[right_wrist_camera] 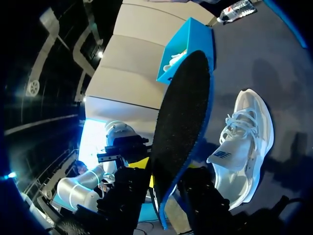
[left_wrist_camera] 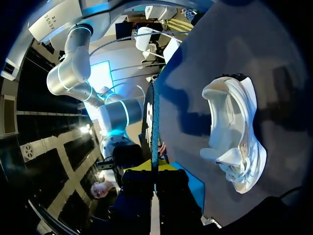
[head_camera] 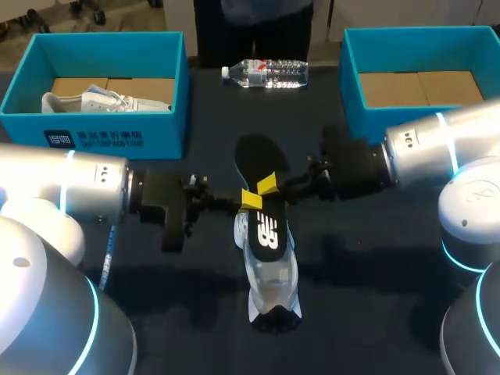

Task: Take the shoe out of the shoebox, open the shoe tongue, remove and reinsert the insole, then place the shoe into the shoebox

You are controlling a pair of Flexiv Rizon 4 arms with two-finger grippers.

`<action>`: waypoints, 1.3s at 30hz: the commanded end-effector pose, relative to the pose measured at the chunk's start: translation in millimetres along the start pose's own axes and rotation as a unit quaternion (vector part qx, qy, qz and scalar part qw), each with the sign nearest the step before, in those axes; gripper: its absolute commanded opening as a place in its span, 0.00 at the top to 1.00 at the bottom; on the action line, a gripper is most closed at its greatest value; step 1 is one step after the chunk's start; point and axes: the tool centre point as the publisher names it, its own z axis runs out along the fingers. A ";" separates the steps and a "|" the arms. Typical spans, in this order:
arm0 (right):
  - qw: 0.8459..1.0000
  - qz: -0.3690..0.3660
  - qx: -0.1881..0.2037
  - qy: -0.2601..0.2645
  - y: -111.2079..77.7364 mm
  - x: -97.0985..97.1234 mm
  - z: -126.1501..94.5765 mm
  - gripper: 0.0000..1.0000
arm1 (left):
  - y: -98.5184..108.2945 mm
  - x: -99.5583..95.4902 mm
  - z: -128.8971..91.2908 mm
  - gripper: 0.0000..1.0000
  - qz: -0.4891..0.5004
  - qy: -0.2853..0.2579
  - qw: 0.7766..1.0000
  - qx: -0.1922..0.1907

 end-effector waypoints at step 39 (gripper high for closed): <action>0.998 0.008 0.007 0.060 -0.3 -12.5 -1.8 1.00 | 3.1 2.8 -20.2 0.00 -0.013 0.008 1.000 -0.017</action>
